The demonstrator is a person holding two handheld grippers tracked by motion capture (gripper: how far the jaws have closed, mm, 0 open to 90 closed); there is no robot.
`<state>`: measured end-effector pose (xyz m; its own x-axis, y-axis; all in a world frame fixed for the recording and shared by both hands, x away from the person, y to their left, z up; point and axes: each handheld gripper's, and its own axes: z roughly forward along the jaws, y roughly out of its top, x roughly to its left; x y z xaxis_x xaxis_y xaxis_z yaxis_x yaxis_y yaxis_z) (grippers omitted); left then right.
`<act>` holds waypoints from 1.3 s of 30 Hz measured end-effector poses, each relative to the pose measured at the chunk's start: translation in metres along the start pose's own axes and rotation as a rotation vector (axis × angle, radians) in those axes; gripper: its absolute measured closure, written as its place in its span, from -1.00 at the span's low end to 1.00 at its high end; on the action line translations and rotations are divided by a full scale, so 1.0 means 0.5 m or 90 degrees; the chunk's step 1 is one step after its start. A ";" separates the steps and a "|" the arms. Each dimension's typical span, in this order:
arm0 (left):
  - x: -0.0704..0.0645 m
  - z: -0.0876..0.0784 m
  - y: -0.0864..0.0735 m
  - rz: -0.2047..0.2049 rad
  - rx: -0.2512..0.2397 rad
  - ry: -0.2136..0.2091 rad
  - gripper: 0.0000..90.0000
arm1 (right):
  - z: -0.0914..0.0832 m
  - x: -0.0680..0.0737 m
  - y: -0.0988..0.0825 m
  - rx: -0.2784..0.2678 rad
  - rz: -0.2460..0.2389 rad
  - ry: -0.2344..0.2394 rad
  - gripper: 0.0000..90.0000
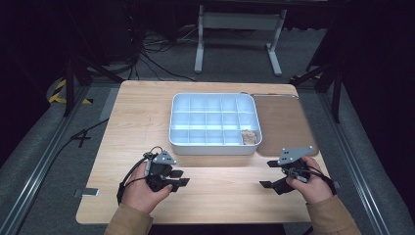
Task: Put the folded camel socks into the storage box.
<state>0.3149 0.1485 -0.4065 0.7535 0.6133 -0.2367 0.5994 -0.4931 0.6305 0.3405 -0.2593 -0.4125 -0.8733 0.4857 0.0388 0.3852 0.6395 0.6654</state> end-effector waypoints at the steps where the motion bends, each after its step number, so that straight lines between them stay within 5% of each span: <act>1: 0.000 0.000 0.000 0.000 0.000 0.000 0.37 | 0.000 0.000 0.000 0.000 0.000 0.000 -0.47; 16: 0.003 0.014 -0.003 0.010 0.051 -0.008 0.35 | 0.076 0.009 -0.044 0.035 0.011 -0.007 -0.50; 31: 0.008 0.038 -0.011 0.019 0.102 -0.012 0.31 | 0.113 0.039 -0.067 -0.004 -0.031 -0.031 -0.57; 39: 0.018 0.056 -0.022 0.022 0.114 -0.020 0.28 | 0.118 0.044 -0.079 -0.031 -0.012 -0.024 -0.66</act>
<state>0.3226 0.1421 -0.4360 0.7811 0.5756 -0.2421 0.6091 -0.6171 0.4981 0.3238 -0.2387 -0.4820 -0.8677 0.4971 -0.0020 0.3533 0.6196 0.7009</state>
